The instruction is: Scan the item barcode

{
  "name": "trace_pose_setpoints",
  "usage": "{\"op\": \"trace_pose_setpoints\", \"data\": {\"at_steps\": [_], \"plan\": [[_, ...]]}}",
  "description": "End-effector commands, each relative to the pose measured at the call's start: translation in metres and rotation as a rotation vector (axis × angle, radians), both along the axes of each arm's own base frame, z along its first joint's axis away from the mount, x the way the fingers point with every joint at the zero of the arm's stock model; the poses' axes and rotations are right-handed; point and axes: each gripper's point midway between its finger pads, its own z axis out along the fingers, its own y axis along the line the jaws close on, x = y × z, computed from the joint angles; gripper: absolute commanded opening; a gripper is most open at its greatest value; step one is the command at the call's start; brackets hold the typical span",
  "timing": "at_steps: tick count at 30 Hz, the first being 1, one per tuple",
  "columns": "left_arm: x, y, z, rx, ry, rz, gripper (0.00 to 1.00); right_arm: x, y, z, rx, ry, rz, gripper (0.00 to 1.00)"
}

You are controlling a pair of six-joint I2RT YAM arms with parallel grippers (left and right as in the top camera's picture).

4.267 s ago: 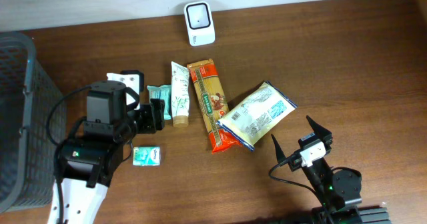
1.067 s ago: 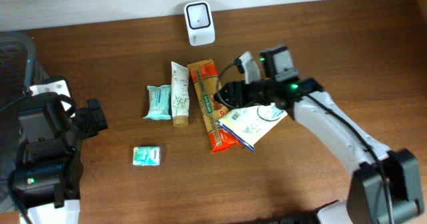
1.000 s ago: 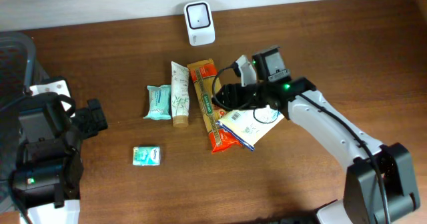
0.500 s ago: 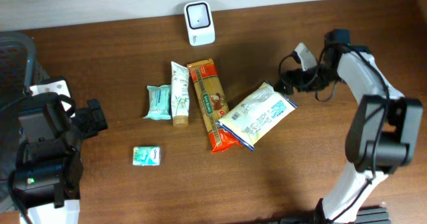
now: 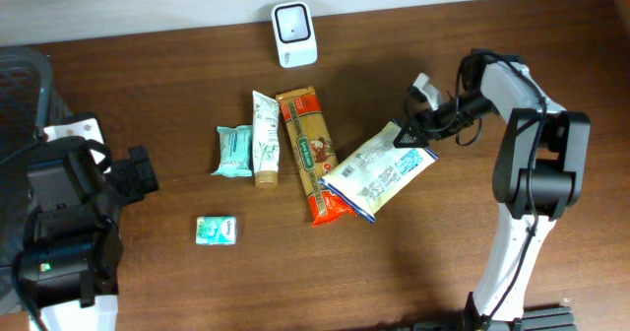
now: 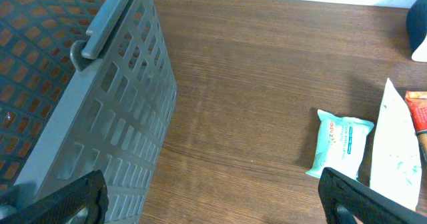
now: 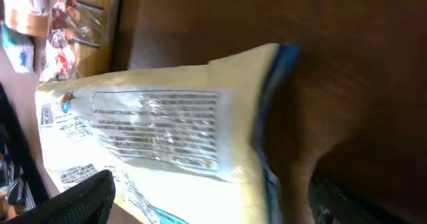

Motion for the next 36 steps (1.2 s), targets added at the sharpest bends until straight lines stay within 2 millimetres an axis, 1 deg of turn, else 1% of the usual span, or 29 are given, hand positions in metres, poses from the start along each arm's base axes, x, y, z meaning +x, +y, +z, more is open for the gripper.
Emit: {"op": "trace_pose_setpoints", "data": {"at_steps": [1,3,4,5,6,7,8,11,12,13,14,16,17,18,20,21,23,24,25,27,28,29,30,31,34,36], "plan": [[-0.001,0.004,0.01,0.003,-0.027,0.022,0.99,-0.035,0.018,-0.039,-0.06,0.118,0.098,0.91],[-0.001,0.004,0.01,0.003,-0.027,0.022,0.99,-0.056,0.027,-0.059,-0.085,0.155,0.139,0.86],[-0.001,0.004,0.01,0.003,-0.027,0.022,0.99,-0.064,0.031,-0.067,-0.085,0.16,0.148,0.8],[-0.001,0.004,0.01,0.004,-0.027,0.021,0.99,-0.065,0.032,-0.077,-0.1,0.176,0.107,0.71],[-0.001,0.004,0.01,0.004,-0.027,0.021,0.99,-0.062,0.032,-0.078,-0.107,0.185,0.074,0.57],[-0.001,0.004,0.009,0.004,-0.026,0.021,0.99,-0.06,0.032,-0.078,-0.108,0.191,0.054,0.49],[-0.001,0.004,0.009,0.003,-0.026,0.022,0.99,-0.059,0.032,-0.078,-0.107,0.196,0.041,0.38],[-0.001,0.004,0.01,0.004,-0.027,0.021,0.99,-0.056,0.037,-0.075,-0.073,0.186,0.03,0.13],[-0.001,0.004,0.01,0.003,-0.027,0.022,0.99,-0.051,0.039,-0.073,-0.059,0.186,0.012,0.06],[-0.001,0.004,0.01,0.003,-0.027,0.022,0.99,-0.043,0.04,-0.066,-0.053,0.208,-0.038,0.04],[-0.001,0.004,0.01,0.003,-0.027,0.022,0.99,-0.035,0.039,-0.057,-0.045,0.224,-0.074,0.04],[-0.001,0.004,0.01,0.003,-0.027,0.022,0.99,-0.022,0.04,-0.031,0.007,0.232,-0.099,0.04],[-0.001,0.004,0.009,0.004,-0.026,0.021,0.99,-0.013,0.039,-0.011,0.041,0.228,-0.115,0.04],[-0.001,0.004,0.01,0.003,-0.027,0.022,0.99,-0.003,0.04,0.015,0.074,0.207,-0.125,0.04],[-0.001,0.004,0.01,0.003,-0.027,0.022,0.99,0.007,0.04,0.054,0.098,0.146,-0.129,0.04],[-0.001,0.004,0.01,0.003,-0.027,0.022,0.99,0.012,0.042,0.081,0.135,0.088,-0.136,0.04],[-0.001,0.004,0.01,0.003,-0.027,0.022,0.99,0.014,0.04,0.129,0.199,-0.021,-0.156,0.04],[-0.001,0.004,0.01,0.003,-0.027,0.022,0.99,0.014,0.038,0.14,0.212,-0.046,-0.161,0.04],[-0.001,0.004,0.01,0.003,-0.027,0.022,0.99,0.013,0.035,0.157,0.231,-0.083,-0.173,0.04],[-0.001,0.004,0.01,0.003,-0.027,0.022,0.99,0.012,0.021,0.175,0.225,-0.107,-0.23,0.04],[-0.001,0.004,0.01,0.004,-0.027,0.021,0.99,0.012,0.015,0.175,0.208,-0.1,-0.255,0.04],[-0.001,0.004,0.01,0.003,-0.027,0.022,0.99,0.012,-0.003,0.162,0.121,-0.049,-0.326,0.04],[-0.001,0.004,0.01,0.004,-0.027,0.021,0.99,0.011,-0.018,0.146,0.025,0.002,-0.384,0.04],[-0.001,0.004,0.009,0.003,-0.026,0.022,0.99,0.009,-0.038,0.124,-0.106,0.071,-0.47,0.04],[-0.001,0.004,0.009,0.003,-0.026,0.022,0.99,0.004,-0.063,0.08,-0.265,0.163,-0.589,0.04],[-0.001,0.004,0.009,0.004,-0.026,0.021,0.99,0.002,-0.074,0.054,-0.3,0.208,-0.659,0.04]]}}
